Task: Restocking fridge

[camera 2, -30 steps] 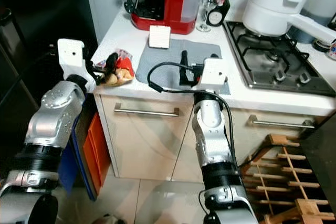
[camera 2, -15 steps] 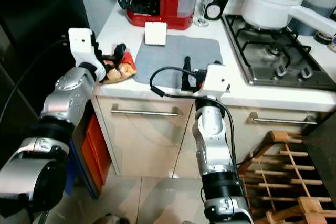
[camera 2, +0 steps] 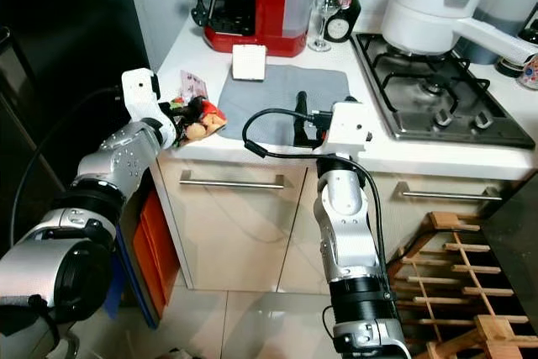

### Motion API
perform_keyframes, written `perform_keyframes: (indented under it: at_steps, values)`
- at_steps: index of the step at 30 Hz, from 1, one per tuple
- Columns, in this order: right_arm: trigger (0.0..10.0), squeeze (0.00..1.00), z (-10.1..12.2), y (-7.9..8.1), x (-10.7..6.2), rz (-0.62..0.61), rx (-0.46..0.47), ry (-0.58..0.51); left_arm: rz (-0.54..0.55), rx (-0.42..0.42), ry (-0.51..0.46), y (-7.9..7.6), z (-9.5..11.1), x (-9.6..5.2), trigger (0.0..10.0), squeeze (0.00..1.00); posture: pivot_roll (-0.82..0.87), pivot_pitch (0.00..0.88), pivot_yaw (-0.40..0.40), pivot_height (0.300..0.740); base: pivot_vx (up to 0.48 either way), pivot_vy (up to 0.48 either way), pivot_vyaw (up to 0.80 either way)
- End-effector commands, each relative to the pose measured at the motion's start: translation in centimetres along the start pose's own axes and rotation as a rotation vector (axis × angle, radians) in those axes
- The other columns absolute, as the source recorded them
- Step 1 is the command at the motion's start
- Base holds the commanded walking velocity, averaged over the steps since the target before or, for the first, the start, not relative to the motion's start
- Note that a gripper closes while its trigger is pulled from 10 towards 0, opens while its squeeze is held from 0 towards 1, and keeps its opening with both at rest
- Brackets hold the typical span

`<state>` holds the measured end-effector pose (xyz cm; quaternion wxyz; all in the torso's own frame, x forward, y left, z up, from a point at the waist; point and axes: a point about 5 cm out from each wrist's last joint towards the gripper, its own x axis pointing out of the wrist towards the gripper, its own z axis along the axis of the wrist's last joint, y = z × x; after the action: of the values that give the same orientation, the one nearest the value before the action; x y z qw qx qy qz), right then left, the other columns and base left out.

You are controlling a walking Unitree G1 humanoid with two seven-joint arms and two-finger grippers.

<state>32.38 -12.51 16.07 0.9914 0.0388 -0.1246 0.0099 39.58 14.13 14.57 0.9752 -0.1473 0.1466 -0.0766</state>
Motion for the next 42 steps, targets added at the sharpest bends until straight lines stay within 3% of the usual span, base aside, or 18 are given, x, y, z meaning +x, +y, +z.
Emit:
perform_keyframes:
  at_steps: [1, 4, 5, 6, 7, 8, 9, 12, 18, 22, 24, 27, 29, 31, 34, 37, 39, 42]
  values:
    - [10.0, 0.00, 0.1, 0.1, -0.2, 0.005, 0.006, 0.004, 0.048, -0.038, 0.310, 1.0, -7.5, -0.9, 10.0, 0.00, -0.07, 0.000, -0.008, 0.740, 0.000, 0.000, 0.00]
    - [10.0, 0.00, 0.1, 0.2, -0.1, 0.006, 0.007, 0.005, 0.045, -0.030, 0.318, 0.9, -7.7, -1.0, 10.0, 0.00, -0.07, 0.000, -0.008, 0.740, 0.000, 0.000, 0.00]
    - [10.0, 0.00, 0.1, 0.2, -0.1, 0.008, 0.007, 0.006, 0.043, 0.002, 0.321, 0.9, -7.8, -1.0, 10.0, 0.00, -0.07, 0.000, -0.008, 0.740, 0.000, 0.000, 0.00]
    - [10.0, 0.00, 0.1, 0.3, -0.1, 0.011, 0.009, 0.007, 0.009, 0.104, 0.311, 0.7, -7.8, -0.9, 9.2, 0.00, -0.07, 0.000, -0.004, 0.740, 0.000, 0.000, 0.00]
    - [10.0, 0.00, 0.1, 0.3, -0.1, 0.011, 0.009, 0.007, 0.009, 0.104, 0.311, 0.7, -7.8, -0.9, 9.2, 0.00, -0.07, 0.000, -0.004, 0.740, 0.000, 0.000, 0.00]
    - [10.0, 0.00, 0.1, 0.3, -0.1, 0.012, 0.009, 0.008, 0.002, 0.178, 0.301, 0.6, -7.7, -0.8, 0.0, 0.00, -0.07, 0.000, -0.004, 0.740, 0.000, 0.000, 0.00]
    - [10.0, 0.00, 0.1, 0.3, -0.1, 0.012, 0.008, 0.008, 0.002, 0.240, 0.294, 0.6, -7.6, -0.8, 0.0, 0.00, -0.07, 0.000, 0.000, 0.740, 0.000, 0.000, 0.00]
    - [10.0, 0.00, 0.0, 0.2, -0.2, 0.010, 0.009, 0.014, -0.021, 0.234, 0.286, 0.1, -7.5, -0.6, 0.0, 0.00, -0.07, 0.000, 0.000, 0.740, 0.000, 0.000, 0.00]
    - [10.0, 0.00, -0.5, 0.7, -0.3, 0.008, 0.021, 0.030, -0.070, -0.009, 0.269, -0.5, -7.5, -0.6, 0.0, 0.00, -0.06, 0.000, 0.020, 0.740, 0.000, 0.000, 0.00]
    - [10.0, 0.00, -0.5, 0.7, 0.1, 0.001, 0.029, 0.027, -0.130, -0.303, 0.151, -1.0, -5.4, -0.2, 0.0, 0.00, -0.06, 0.000, 0.024, 0.740, 0.000, 0.000, 0.00]
    - [10.0, 0.00, -0.6, 0.7, 0.1, -0.003, 0.033, 0.029, -0.137, -0.318, 0.103, -0.9, -4.1, 0.0, 0.0, 0.00, -0.04, 0.000, 0.024, 0.740, 0.000, 0.000, 0.00]
    - [10.0, 0.00, -0.7, 0.5, 0.3, -0.013, 0.040, 0.032, -0.157, -0.301, 0.039, -1.0, -2.2, 0.1, 0.0, 0.00, -0.04, 0.000, 0.023, 0.740, 0.000, 0.000, 0.00]
    - [10.0, 0.00, -0.6, 0.6, 0.5, -0.011, 0.039, 0.028, -0.254, -0.253, -0.135, -1.8, 2.3, 0.1, 0.0, 0.00, -0.04, 0.000, 0.016, 0.740, 0.000, 0.000, 0.00]
    - [10.0, 0.00, -0.6, 0.6, 0.5, -0.009, 0.039, 0.027, -0.273, -0.253, -0.157, -2.0, 2.9, 0.0, 0.0, 0.00, -0.04, 0.000, 0.016, 0.740, 0.000, 0.000, 0.00]
    - [10.0, 0.00, -0.7, 0.5, 0.6, 0.001, 0.030, 0.028, -0.361, -0.201, -0.294, -3.0, 6.3, -0.9, 0.0, 0.00, -0.03, 0.000, 0.004, 0.740, 0.000, 0.000, 0.00]
    - [10.0, 0.00, -0.7, 0.5, 0.6, 0.001, 0.028, 0.031, -0.365, -0.183, -0.340, -3.0, 7.4, -1.4, 0.0, 0.00, -0.03, 0.000, -0.001, 0.740, 0.000, 0.000, 0.00]
    - [10.0, 0.00, -0.8, 0.4, 0.6, 0.003, 0.026, 0.032, -0.361, -0.132, -0.391, -3.0, 8.1, -1.9, 0.0, 0.00, -0.03, 0.000, -0.004, 0.740, 0.000, 0.000, 0.00]
    - [10.0, 0.00, -0.7, 0.5, 0.8, 0.010, 0.021, 0.028, -0.349, 0.055, -0.529, -3.3, 9.8, -3.4, 0.0, 0.00, -0.02, 0.000, -0.011, 0.740, 0.000, 0.000, 0.00]
